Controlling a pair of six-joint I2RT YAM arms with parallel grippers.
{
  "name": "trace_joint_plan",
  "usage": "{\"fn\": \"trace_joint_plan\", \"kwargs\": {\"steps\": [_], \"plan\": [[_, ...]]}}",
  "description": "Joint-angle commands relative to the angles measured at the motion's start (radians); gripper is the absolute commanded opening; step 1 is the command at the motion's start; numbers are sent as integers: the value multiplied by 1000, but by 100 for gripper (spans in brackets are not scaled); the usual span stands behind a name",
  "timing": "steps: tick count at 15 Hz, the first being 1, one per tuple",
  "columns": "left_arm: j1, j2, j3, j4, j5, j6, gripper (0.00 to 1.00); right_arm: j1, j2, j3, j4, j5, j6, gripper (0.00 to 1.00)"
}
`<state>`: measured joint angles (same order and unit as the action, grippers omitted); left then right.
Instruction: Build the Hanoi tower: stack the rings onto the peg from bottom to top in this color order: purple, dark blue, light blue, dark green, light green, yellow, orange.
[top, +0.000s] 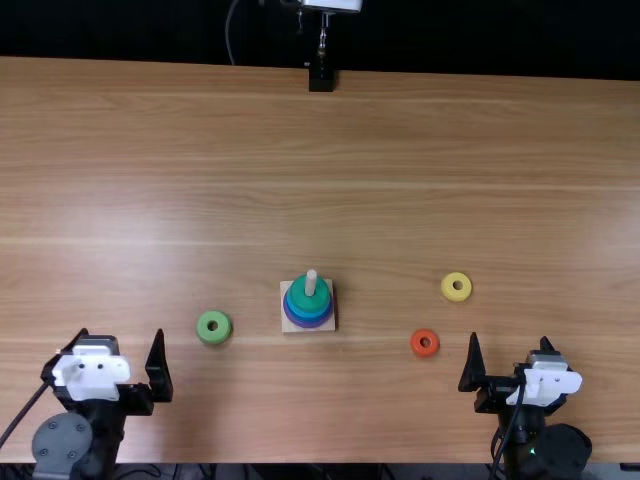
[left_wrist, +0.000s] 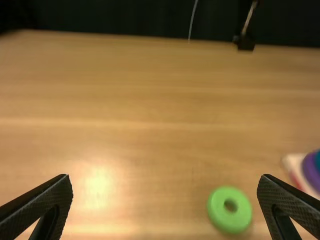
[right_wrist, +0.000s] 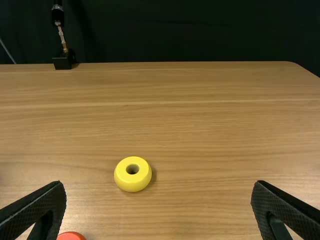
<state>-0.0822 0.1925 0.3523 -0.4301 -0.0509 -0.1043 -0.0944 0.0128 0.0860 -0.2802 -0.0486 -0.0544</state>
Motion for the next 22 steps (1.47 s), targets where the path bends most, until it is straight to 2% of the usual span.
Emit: {"fn": "trace_joint_plan", "kwargs": {"steps": [1,3,5,11,14,17,21,22], "plan": [[24,58,91,5,-6,27,100,-7,-13,-71,-78,6,-3,100],[41,154,209,3,-1,29,100,-7,-13,-71,-78,4,-3,100],[39,251,304,5,-10,29,100,-7,-13,-71,-78,4,-3,100],[36,308,326,12,-6,29,100,-7,-13,-71,-78,6,-1,100],[-2,311,326,12,-21,29,100,-7,-13,-71,-78,4,-3,100],[-7,470,402,7,-25,29,100,-7,-13,-71,-78,4,-3,100],[-33,699,534,-76,-1,25,100,-7,-13,-71,-78,6,-3,100],[-45,777,571,-91,31,27,100,-7,-13,-71,-78,6,-3,100]]}}
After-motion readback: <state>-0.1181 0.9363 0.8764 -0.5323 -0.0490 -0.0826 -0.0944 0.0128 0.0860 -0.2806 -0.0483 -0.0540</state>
